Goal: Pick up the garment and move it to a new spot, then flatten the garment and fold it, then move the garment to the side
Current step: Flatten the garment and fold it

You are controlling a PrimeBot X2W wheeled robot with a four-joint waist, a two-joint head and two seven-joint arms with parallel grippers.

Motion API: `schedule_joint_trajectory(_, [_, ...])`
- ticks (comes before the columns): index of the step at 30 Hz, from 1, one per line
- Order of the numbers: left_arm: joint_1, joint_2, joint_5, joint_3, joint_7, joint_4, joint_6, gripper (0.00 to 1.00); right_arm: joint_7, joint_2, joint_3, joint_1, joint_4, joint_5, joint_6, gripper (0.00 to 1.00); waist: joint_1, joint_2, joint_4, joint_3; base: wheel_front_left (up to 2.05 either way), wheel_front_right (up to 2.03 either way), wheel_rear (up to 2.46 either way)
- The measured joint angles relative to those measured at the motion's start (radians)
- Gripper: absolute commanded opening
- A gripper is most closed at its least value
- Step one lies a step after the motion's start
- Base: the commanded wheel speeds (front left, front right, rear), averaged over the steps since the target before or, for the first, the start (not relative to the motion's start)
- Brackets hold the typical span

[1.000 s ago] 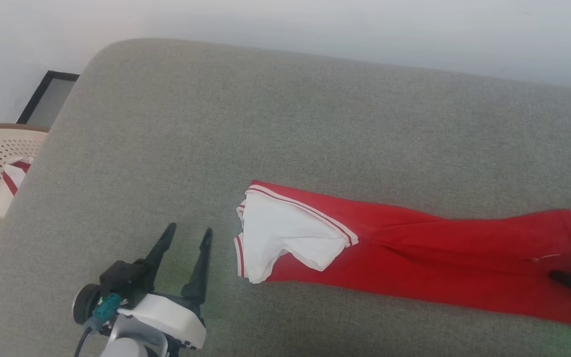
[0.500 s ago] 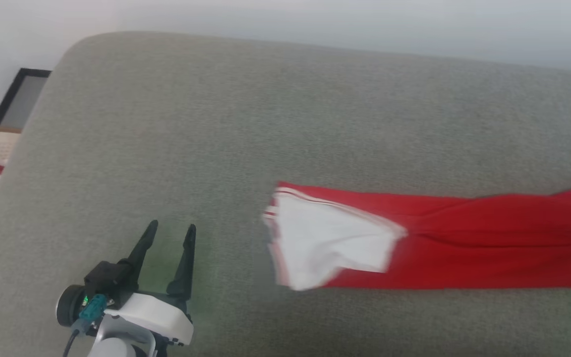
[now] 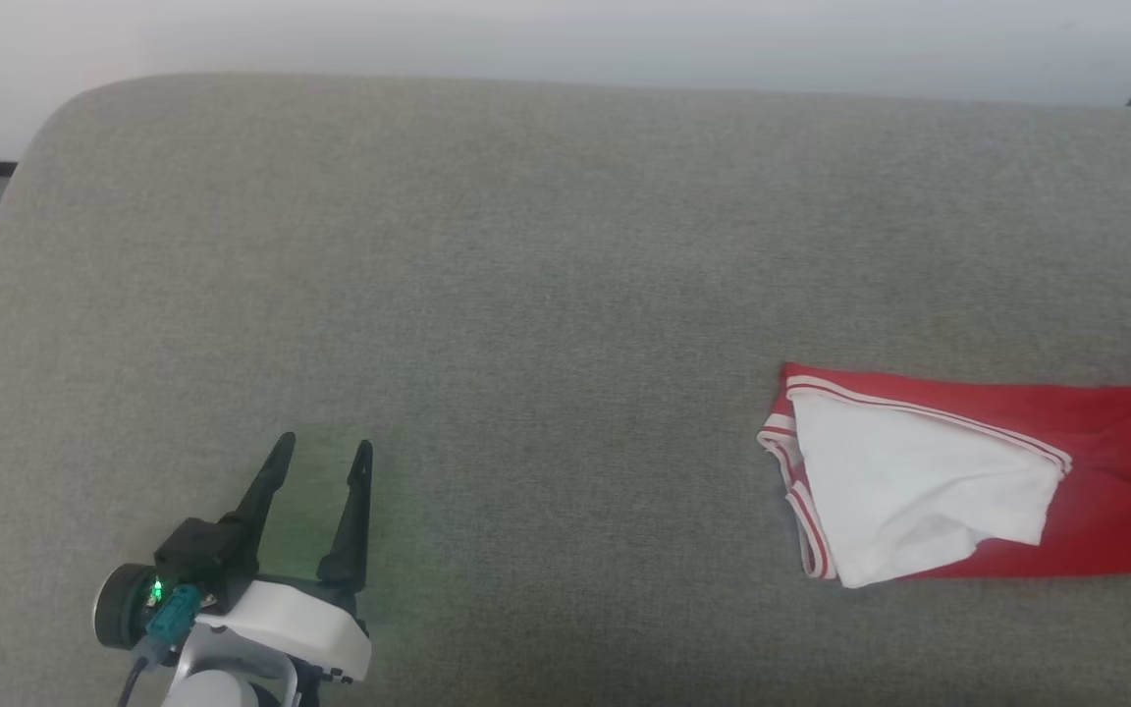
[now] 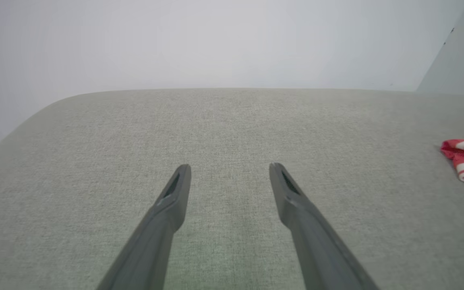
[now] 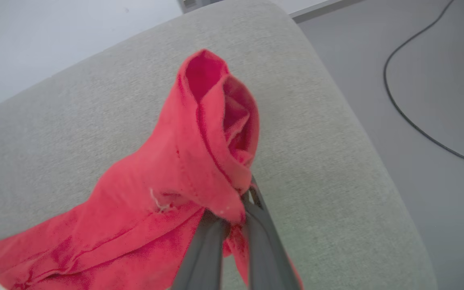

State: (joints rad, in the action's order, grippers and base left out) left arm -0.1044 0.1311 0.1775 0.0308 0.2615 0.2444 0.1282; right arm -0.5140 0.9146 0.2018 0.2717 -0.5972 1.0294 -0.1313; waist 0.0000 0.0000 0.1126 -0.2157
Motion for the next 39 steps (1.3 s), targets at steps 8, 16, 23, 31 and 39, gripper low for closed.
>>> schedule_joint_trajectory(8, [0.003,-0.003,0.000,0.010,0.000,0.012,0.001,1.00,-0.095,-0.100,-0.144,-0.023,0.270,0.008,0.001,0.00,0.0000,0.0000,-0.020,0.023,0.00,0.00,0.00])
schedule_joint_trajectory(16, [0.018,-0.004,0.009,0.025,0.000,0.019,0.001,1.00,-0.220,-0.205,-0.295,-0.025,0.590,0.040,0.001,0.00,0.0000,0.0000,0.004,0.037,0.00,0.00,0.00])
schedule_joint_trajectory(23, [0.021,-0.017,0.015,0.031,0.000,0.018,0.001,1.00,-0.288,-0.282,-0.439,-0.023,0.703,0.010,0.001,0.00,0.0000,0.0000,0.036,0.037,0.00,0.00,0.00])
schedule_joint_trajectory(31, [0.011,-0.037,0.016,0.049,0.000,0.025,0.001,1.00,-0.254,-0.316,-0.581,0.027,0.607,-0.083,0.001,0.00,0.0000,0.0000,0.065,0.027,0.00,0.00,0.00])
schedule_joint_trajectory(39, [-0.002,-0.041,0.018,0.051,0.000,0.029,0.001,1.00,-0.171,-0.329,-0.645,0.072,0.496,-0.095,0.001,0.09,0.0000,0.0000,0.067,0.021,0.00,0.00,0.00])
